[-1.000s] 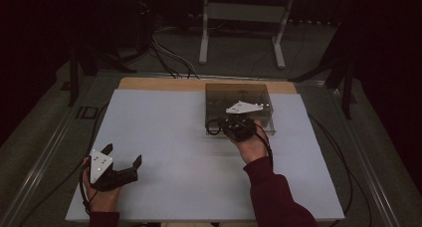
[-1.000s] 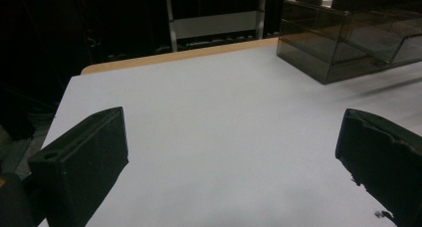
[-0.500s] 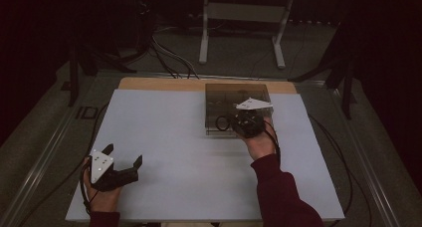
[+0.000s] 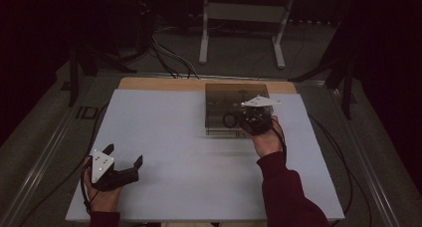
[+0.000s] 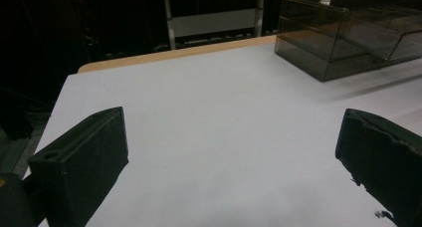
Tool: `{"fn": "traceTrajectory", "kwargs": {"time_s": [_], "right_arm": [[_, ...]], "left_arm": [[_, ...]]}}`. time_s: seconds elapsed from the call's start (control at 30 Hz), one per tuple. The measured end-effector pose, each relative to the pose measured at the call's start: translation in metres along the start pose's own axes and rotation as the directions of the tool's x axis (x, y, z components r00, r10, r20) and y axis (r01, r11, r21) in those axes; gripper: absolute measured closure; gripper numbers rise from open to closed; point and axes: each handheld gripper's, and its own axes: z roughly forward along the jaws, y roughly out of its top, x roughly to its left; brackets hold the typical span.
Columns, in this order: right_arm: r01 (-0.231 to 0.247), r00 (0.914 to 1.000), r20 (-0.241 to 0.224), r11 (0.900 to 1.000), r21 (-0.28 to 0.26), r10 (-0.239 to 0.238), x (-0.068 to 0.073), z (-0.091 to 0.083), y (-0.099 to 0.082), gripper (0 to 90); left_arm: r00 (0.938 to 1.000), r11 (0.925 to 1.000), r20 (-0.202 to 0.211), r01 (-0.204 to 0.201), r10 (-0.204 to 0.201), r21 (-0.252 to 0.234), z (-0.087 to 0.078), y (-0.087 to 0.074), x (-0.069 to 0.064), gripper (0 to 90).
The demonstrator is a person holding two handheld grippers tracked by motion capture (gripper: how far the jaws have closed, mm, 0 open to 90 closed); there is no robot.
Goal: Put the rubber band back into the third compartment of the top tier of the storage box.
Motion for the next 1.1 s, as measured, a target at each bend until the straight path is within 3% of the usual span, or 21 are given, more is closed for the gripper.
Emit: {"fn": "traceTrajectory", "kwargs": {"time_s": [1.1], "right_arm": [[-0.063,0.995,0.079,0.9979,0.014,0.061,-0.039,-0.009,-0.013,88.3]], "left_arm": [[1.0,1.0,0.004,0.001,-0.001,0.0,0.001,0.0,-0.001,1.0]]}}
